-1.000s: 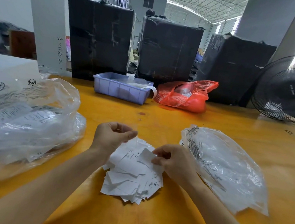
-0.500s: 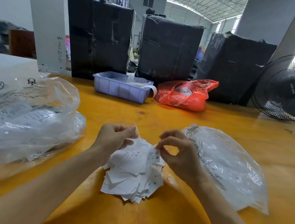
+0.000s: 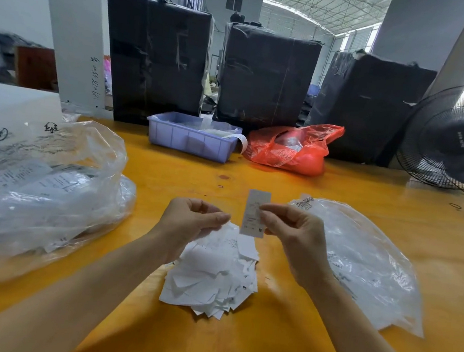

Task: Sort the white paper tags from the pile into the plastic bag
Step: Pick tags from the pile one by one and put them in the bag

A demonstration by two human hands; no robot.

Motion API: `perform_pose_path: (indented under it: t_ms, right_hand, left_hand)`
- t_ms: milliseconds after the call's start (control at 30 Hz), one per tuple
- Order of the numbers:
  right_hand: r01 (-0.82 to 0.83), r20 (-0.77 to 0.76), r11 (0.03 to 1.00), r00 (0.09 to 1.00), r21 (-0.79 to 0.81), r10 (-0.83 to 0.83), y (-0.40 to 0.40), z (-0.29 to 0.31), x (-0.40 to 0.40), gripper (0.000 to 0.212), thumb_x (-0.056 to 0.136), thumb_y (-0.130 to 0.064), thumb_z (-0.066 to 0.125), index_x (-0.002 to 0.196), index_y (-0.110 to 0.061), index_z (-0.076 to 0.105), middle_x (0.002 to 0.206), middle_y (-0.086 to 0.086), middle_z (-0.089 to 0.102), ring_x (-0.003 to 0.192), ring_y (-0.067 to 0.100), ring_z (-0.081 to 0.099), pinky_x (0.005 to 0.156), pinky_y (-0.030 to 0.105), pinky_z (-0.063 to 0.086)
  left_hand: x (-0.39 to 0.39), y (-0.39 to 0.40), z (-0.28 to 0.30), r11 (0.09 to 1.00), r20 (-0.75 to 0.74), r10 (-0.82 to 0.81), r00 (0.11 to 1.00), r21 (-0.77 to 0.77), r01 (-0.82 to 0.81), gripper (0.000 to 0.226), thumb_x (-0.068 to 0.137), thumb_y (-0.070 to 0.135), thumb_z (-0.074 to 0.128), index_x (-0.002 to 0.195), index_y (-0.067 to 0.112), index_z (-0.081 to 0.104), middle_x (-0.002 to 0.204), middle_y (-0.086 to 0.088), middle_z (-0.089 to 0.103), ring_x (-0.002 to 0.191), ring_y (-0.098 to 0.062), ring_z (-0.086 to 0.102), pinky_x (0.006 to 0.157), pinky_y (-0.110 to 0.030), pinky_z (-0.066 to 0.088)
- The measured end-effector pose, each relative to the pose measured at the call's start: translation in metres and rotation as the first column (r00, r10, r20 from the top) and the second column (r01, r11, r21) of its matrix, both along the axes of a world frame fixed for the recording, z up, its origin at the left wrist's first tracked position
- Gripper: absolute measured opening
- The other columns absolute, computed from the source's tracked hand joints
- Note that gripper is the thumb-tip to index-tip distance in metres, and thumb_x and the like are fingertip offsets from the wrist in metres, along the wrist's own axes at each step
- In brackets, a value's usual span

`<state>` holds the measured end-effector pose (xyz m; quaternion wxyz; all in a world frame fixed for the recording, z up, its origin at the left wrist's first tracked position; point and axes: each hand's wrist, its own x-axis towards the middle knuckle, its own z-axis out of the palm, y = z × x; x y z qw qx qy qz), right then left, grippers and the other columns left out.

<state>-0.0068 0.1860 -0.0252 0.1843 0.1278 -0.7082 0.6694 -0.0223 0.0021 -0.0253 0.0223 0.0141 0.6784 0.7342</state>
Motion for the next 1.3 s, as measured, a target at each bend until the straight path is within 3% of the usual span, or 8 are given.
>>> perform_pose_path:
  t_ms: [133, 233, 300, 400, 567, 967, 1167, 1300]
  right_hand:
    - [-0.027, 0.071, 0.942, 0.996, -0.334, 0.054, 0.001, 0.012, 0.001, 0.036, 0.080, 0.005, 0.065, 0.107, -0.017, 0.056, 0.084, 0.004, 0.070, 0.081, 0.015, 0.070, 0.066, 0.024, 0.056]
    - [-0.090, 0.072, 0.910, 0.989, -0.405, 0.130, 0.000, 0.021, 0.007, 0.012, 0.080, -0.001, 0.064, 0.086, -0.011, 0.067, 0.074, 0.003, 0.071, 0.078, 0.016, 0.071, 0.065, 0.024, 0.057]
    - [-0.086, 0.075, 0.945, 0.990, -0.316, 0.115, -0.002, 0.023, 0.010, 0.008, 0.080, -0.009, 0.066, 0.076, -0.015, 0.071, 0.073, 0.004, 0.072, 0.074, 0.016, 0.070, 0.062, 0.023, 0.056]
    - [-0.032, 0.025, 0.991, 0.999, -0.127, 0.036, -0.005, 0.021, 0.012, 0.007, 0.082, -0.010, 0.067, 0.078, -0.015, 0.069, 0.071, 0.001, 0.073, 0.065, 0.012, 0.067, 0.056, 0.019, 0.052]
    - [0.053, -0.069, 0.998, 0.996, 0.042, -0.050, -0.008, 0.017, 0.011, 0.006, 0.082, -0.006, 0.069, 0.079, -0.012, 0.069, 0.071, 0.001, 0.071, 0.060, 0.007, 0.065, 0.055, 0.017, 0.051]
    - [0.094, -0.107, 0.988, 0.991, 0.123, -0.081, -0.009, 0.015, 0.010, 0.009, 0.082, -0.006, 0.069, 0.078, -0.014, 0.068, 0.071, -0.005, 0.069, 0.065, 0.003, 0.067, 0.058, 0.014, 0.051]
    - [0.042, -0.051, 0.968, 0.998, 0.248, -0.030, -0.007, 0.011, 0.009, 0.004, 0.081, -0.006, 0.071, 0.077, -0.007, 0.069, 0.075, 0.014, 0.071, 0.069, 0.027, 0.067, 0.060, 0.035, 0.054]
    - [0.025, -0.023, 0.957, 1.000, 0.291, -0.019, -0.005, 0.011, 0.007, 0.011, 0.081, -0.006, 0.072, 0.072, -0.012, 0.067, 0.068, 0.006, 0.069, 0.059, 0.010, 0.062, 0.052, 0.021, 0.048]
  left_hand:
    - [0.006, 0.005, 0.004, 0.996, 0.030, -0.092, 0.995, -0.010, 0.092, 0.010, 0.071, 0.004, 0.077, 0.074, 0.006, 0.067, 0.053, 0.005, 0.061, 0.046, -0.003, 0.053, 0.048, -0.015, 0.044]
    - [0.011, 0.011, 0.006, 0.987, 0.069, -0.153, 0.986, -0.032, 0.155, 0.011, 0.071, 0.005, 0.077, 0.071, 0.009, 0.068, 0.056, 0.003, 0.059, 0.050, -0.005, 0.052, 0.053, -0.018, 0.042]
    - [0.013, 0.014, 0.006, 0.981, 0.083, -0.187, 0.979, -0.030, 0.190, 0.010, 0.071, 0.005, 0.077, 0.072, 0.010, 0.069, 0.056, 0.003, 0.058, 0.052, -0.007, 0.051, 0.054, -0.018, 0.042]
    - [0.015, 0.015, 0.007, 0.975, 0.095, -0.217, 0.972, -0.020, 0.220, 0.008, 0.070, 0.007, 0.077, 0.073, 0.011, 0.071, 0.055, 0.005, 0.059, 0.053, -0.006, 0.050, 0.054, -0.017, 0.042]
    - [0.016, 0.014, 0.007, 0.969, 0.092, -0.244, 0.965, -0.007, 0.245, 0.012, 0.067, 0.009, 0.077, 0.078, 0.006, 0.073, 0.057, 0.003, 0.060, 0.053, -0.008, 0.048, 0.049, -0.016, 0.039]
    - [0.015, 0.011, 0.009, 0.958, 0.083, -0.268, 0.960, -0.084, 0.275, 0.027, 0.067, 0.014, 0.078, 0.091, 0.003, 0.075, 0.065, 0.001, 0.063, 0.058, -0.009, 0.053, 0.053, -0.016, 0.045]
    - [0.013, 0.009, 0.009, 0.962, 0.081, -0.252, 0.964, -0.083, 0.259, 0.014, 0.075, 0.008, 0.075, 0.088, 0.004, 0.072, 0.056, 0.004, 0.060, 0.051, -0.005, 0.052, 0.048, -0.014, 0.043]
    - [0.012, 0.007, 0.010, 0.976, 0.065, -0.202, 0.977, -0.068, 0.207, 0.012, 0.073, 0.006, 0.076, 0.084, 0.009, 0.072, 0.060, 0.003, 0.065, 0.053, -0.005, 0.055, 0.051, -0.015, 0.046]
